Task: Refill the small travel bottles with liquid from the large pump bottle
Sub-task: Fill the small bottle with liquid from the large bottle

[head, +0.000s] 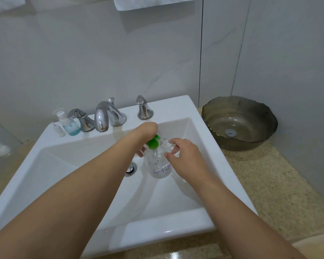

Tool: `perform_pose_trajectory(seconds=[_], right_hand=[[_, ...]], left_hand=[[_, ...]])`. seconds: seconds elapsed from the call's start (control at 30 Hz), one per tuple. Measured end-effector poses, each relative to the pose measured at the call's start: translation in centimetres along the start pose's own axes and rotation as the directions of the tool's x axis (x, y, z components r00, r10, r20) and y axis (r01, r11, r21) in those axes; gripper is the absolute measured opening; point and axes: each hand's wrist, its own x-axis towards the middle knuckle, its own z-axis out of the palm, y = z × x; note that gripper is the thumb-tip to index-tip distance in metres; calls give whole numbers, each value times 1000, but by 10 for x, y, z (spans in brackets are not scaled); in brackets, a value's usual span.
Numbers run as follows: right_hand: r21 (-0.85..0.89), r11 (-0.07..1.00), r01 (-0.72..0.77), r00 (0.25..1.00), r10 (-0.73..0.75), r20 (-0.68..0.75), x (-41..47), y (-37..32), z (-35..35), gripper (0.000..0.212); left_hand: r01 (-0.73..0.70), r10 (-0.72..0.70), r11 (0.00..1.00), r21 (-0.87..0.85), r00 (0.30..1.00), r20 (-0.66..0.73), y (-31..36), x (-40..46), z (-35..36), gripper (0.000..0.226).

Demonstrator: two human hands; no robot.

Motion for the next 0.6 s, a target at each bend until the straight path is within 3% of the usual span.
perform_pose_trajectory(seconds=[0.2,0.37,0.6], right_hand=[[12,1000,8,1000,-8,-16,0,-1,0,32],[18,1000,13,1000,-13,-8,1,-1,1,35],[13,1000,21,1000,-21,-22,1,1,-1,39]], left_hand=[[39,-33,999,-23,974,223,9,4,-21,59],[51,-54,998,23,984,168,11,10,-11,61],[15,-16,1000,15,998,58,5,22,6,45]])
